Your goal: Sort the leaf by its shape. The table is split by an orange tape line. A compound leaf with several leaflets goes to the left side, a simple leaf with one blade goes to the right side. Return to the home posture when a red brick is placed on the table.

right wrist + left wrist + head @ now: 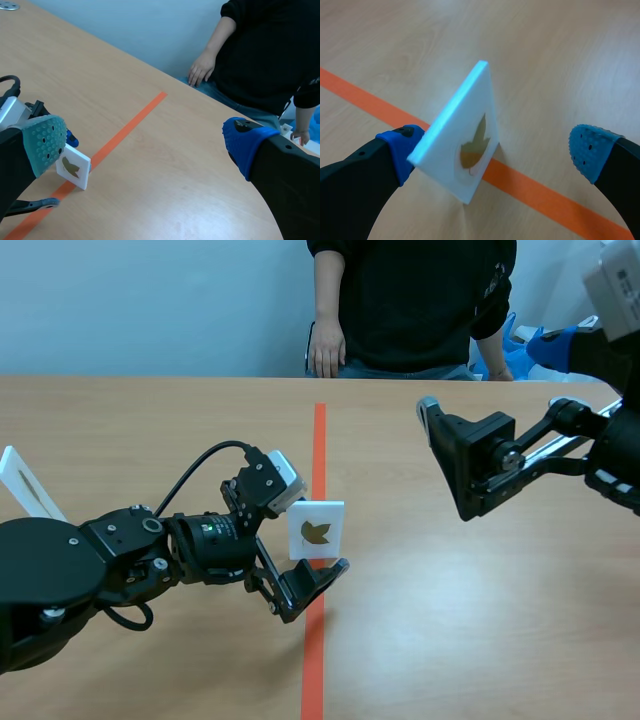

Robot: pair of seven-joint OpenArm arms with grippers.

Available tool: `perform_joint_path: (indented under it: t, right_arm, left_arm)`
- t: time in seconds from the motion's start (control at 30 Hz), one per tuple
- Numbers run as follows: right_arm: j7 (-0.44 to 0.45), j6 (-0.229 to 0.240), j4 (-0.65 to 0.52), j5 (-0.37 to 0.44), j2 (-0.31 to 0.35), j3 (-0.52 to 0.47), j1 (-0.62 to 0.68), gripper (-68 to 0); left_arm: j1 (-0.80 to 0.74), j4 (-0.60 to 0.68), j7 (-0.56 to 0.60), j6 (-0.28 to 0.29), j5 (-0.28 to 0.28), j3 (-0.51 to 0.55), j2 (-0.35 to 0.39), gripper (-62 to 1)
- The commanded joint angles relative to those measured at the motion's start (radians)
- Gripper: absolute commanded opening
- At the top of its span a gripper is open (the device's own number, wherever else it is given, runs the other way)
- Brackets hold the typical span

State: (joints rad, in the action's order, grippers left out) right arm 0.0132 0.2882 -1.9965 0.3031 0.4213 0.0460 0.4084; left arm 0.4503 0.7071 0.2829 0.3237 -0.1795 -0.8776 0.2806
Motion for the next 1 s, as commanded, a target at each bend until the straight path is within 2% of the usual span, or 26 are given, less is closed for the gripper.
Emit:
perform_joint_path:
  t: [0.0,0.07,0.47,0.63,0.97]
  right_arm:
    - [0.015,-0.003,-0.025,0.011,0.005,-0.008,-0.007,-2.2]
    - [0.015,-0.003,-0.025,0.011,0.005,-0.008,-0.007,-2.2]
    - [0.015,-0.003,-0.025,0.011,0.005,-0.008,-0.007,-2.2]
    - [0.015,-0.003,-0.025,0.011,0.005,-0.008,-0.007,-2.2]
    - [0.015,-0.003,-0.025,0.011,0.005,-0.008,-0.007,-2.2]
  left_arm:
    - [0.016,0.005,0.026,0.000,-0.010,0.005,-0.008,0.8]
    - [0.022,-0.011,0.036,-0.023,-0.009,0.000,-0.016,0.8]
    - [0.068,-0.093,0.066,-0.025,-0.010,-0.084,-0.026,-0.2]
    - [0.068,-0.093,0.066,-0.025,-0.011,-0.086,-0.028,-6.2]
    - [0.068,-0.093,0.065,-0.025,-0.011,-0.086,-0.029,-28.2]
